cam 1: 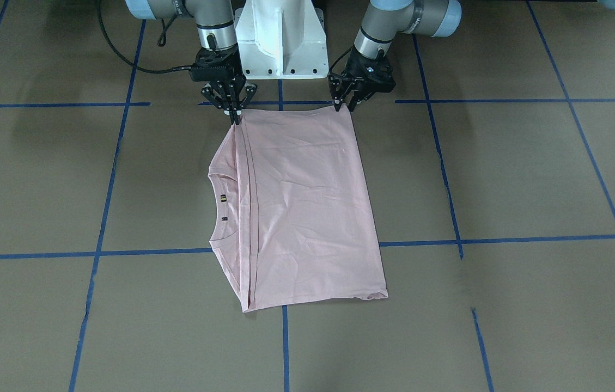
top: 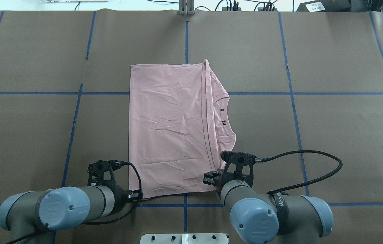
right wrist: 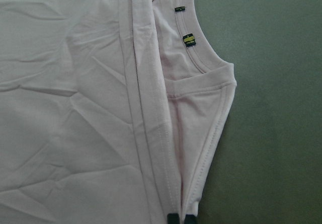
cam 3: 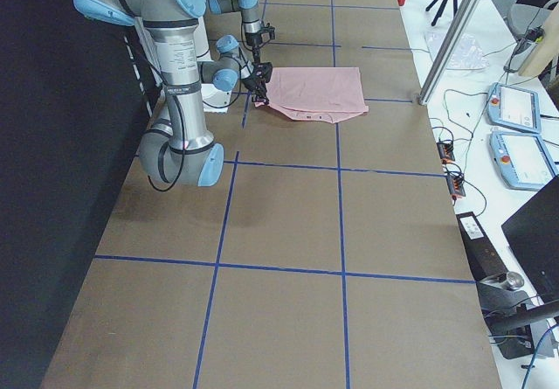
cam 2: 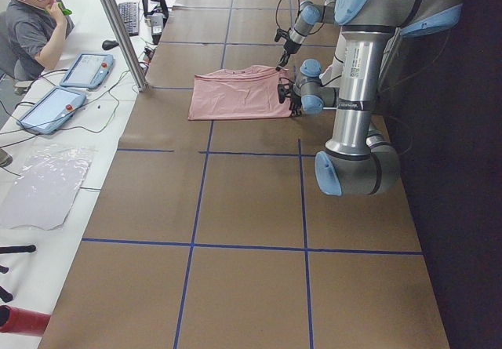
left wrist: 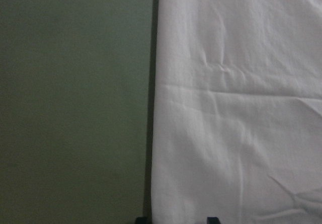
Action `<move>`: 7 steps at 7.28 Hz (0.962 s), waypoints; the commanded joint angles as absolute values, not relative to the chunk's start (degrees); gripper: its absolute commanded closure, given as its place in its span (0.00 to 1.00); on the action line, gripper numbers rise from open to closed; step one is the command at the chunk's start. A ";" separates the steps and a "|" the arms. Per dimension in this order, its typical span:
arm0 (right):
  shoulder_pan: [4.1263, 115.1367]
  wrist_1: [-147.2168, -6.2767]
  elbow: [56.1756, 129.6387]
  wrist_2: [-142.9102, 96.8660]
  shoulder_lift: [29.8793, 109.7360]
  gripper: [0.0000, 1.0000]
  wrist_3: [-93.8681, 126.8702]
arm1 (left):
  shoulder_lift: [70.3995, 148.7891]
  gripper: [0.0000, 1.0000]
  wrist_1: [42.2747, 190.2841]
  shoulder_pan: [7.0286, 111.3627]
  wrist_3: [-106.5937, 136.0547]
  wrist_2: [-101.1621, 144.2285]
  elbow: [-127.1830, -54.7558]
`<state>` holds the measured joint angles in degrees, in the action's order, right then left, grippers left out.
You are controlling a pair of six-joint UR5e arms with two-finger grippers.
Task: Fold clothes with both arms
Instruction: 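Grasp the shirt's near edge with both grippers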
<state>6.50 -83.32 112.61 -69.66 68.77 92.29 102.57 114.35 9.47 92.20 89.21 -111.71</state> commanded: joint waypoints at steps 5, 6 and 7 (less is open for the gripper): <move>6.50 -83.32 112.68 -69.70 68.64 1.00 92.29 | 102.74 0.86 114.35 8.00 92.20 89.21 -111.71; 6.50 -83.32 112.68 -69.70 68.56 1.00 92.29 | 102.66 1.00 114.35 8.00 92.11 89.21 -111.71; 6.50 -83.32 112.68 -69.70 68.64 1.00 92.29 | 102.66 1.00 114.00 8.09 91.85 89.21 -111.71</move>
<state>6.50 -83.32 112.68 -69.70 68.61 92.28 102.67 114.25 8.04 92.07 89.21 -111.71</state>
